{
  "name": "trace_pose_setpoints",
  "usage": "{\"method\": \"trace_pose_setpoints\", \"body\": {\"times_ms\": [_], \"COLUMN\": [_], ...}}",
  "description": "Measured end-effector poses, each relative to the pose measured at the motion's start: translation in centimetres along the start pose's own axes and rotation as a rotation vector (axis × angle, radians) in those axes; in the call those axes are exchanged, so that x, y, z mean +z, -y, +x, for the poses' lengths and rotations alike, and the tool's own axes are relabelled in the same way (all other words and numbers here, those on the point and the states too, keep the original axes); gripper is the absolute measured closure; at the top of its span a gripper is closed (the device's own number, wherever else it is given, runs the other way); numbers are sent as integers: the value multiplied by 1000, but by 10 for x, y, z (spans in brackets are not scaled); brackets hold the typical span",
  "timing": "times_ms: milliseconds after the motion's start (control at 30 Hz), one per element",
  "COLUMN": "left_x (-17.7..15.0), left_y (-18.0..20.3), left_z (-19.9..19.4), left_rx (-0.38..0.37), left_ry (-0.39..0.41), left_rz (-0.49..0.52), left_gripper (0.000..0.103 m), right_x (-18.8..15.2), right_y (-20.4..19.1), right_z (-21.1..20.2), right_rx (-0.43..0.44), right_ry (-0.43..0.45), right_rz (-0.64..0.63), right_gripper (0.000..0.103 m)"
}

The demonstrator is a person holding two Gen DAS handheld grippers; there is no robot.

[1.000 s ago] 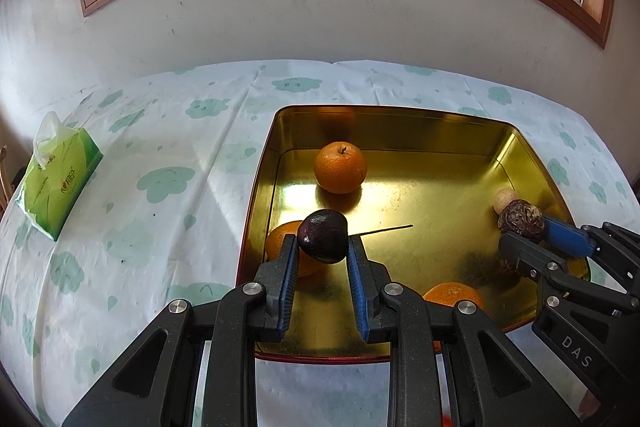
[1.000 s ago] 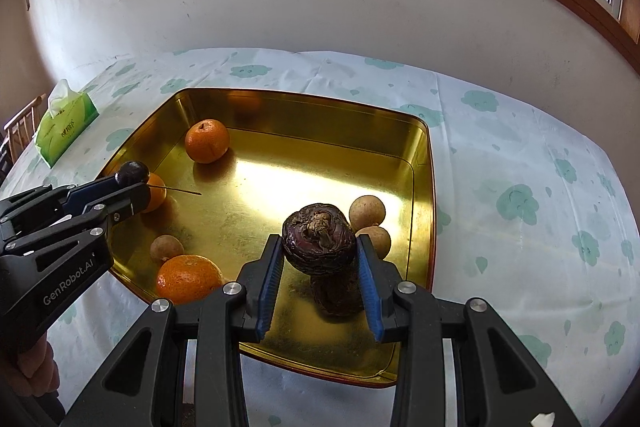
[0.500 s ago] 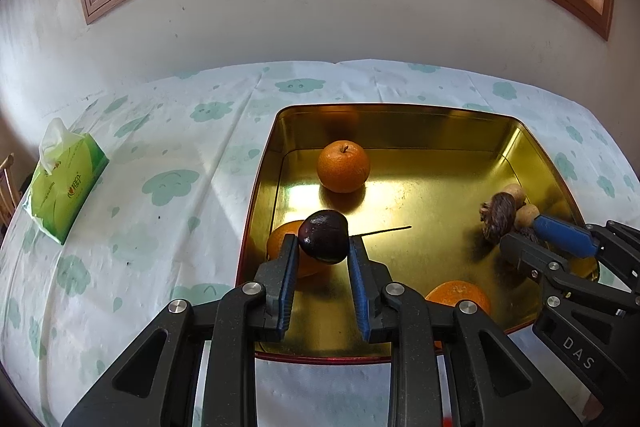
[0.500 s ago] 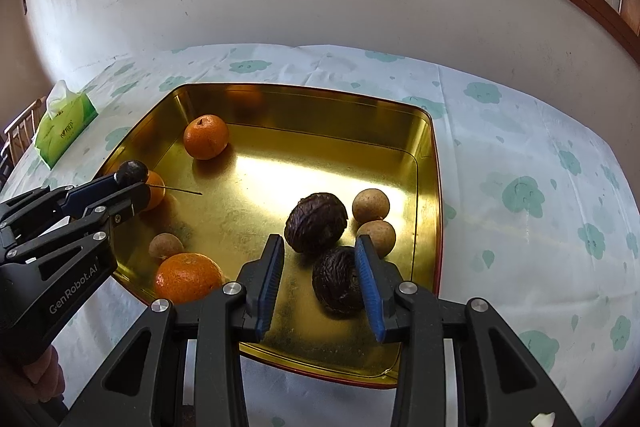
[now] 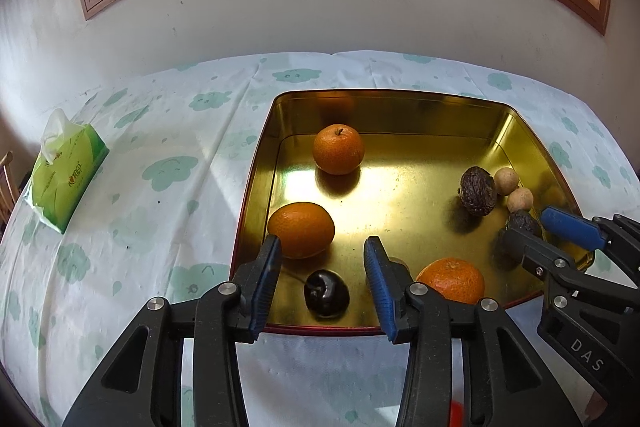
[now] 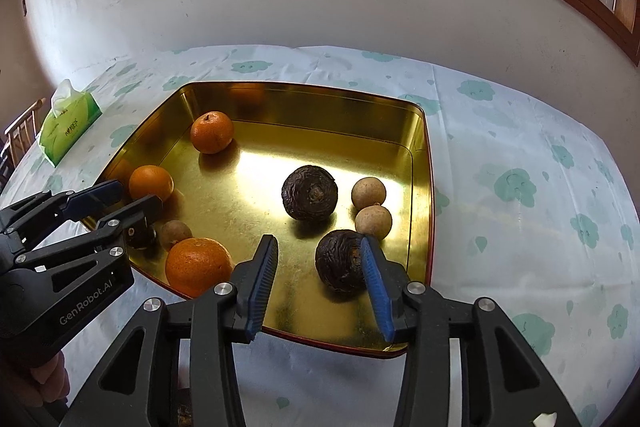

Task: Organize fruits
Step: 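Move both open grippers back toward the tomato and last brown fruit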

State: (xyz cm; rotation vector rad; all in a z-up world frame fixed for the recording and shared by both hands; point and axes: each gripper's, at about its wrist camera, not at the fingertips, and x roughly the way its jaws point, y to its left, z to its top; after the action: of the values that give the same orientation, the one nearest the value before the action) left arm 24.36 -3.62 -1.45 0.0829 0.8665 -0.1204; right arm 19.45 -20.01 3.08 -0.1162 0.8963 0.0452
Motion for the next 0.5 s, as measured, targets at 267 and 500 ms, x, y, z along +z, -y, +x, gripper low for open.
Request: {"method": "trace_pose_setpoints", "body": {"times_ms": [267, 500], "left_x": [-6, -15], "left_y": [-2, -4], "left_z": [-13, -34], "left_rx": [-5, -13], "left_ry": [9, 41], "left_rz": [-11, -15], "left_gripper": [56, 56], "right_x": [-7, -15], "right_y": [-4, -6], "right_z": [-14, -34], "right_rx": [-11, -18], "right_ry": [15, 39], "right_rz": [-10, -5], "right_gripper": [62, 62]}}
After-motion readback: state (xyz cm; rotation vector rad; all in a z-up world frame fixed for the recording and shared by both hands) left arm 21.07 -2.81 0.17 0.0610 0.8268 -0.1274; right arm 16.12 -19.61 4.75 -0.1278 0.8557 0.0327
